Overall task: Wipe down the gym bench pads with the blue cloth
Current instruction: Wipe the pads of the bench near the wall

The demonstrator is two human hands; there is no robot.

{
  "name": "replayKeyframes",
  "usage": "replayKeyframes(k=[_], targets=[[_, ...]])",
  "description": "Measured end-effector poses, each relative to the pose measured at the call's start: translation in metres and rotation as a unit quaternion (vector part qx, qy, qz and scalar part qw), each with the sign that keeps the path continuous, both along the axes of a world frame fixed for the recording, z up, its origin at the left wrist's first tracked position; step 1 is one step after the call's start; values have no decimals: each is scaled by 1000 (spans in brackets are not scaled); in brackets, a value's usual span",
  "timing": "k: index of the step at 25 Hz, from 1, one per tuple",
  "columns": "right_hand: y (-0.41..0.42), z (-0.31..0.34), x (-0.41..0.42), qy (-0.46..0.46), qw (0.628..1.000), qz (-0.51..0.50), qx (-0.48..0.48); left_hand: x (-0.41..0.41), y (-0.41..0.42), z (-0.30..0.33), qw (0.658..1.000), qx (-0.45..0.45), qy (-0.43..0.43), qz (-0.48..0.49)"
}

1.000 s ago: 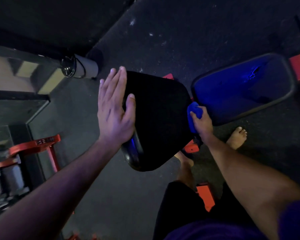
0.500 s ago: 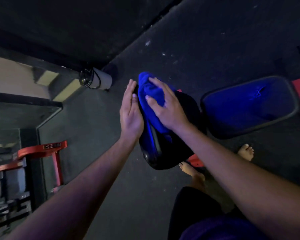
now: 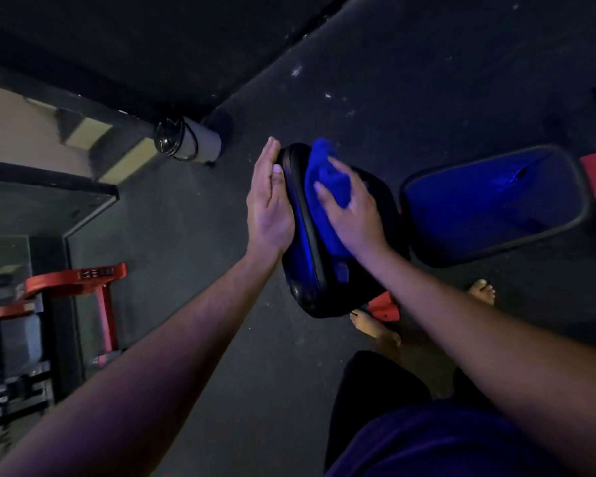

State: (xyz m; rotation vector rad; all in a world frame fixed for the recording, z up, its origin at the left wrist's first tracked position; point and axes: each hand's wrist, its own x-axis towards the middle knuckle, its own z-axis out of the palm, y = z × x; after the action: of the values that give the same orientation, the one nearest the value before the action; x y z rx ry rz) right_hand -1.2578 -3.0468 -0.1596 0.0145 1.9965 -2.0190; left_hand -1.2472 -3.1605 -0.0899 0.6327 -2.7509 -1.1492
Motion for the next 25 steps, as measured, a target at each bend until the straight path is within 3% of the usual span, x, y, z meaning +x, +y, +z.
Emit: replayKeyframes(k=[3,9,15,17,21,23,25], targets=[[-12,5,-35,21,1000,6,-4,-1,1,0,1000,0,5,5],[48,-14,101,85,993,77,-41,-1,0,0,999,-51,18,2],[0,-8,-11,-22,1000,1,7,0,3,2,996,-76,35,8],[-7,9,-13,30,1000,-5,7,1,4,3,997,-72,40,9],[31,8,76,140,989,45,-24,2,4,6,994,-94,55,-12],[58,-12,96,81,994,62,-24,5,6,7,992,-108,58,-17],[84,-25,95,-12,1000,-6,17,7,9,12,989,-131,55,-47]])
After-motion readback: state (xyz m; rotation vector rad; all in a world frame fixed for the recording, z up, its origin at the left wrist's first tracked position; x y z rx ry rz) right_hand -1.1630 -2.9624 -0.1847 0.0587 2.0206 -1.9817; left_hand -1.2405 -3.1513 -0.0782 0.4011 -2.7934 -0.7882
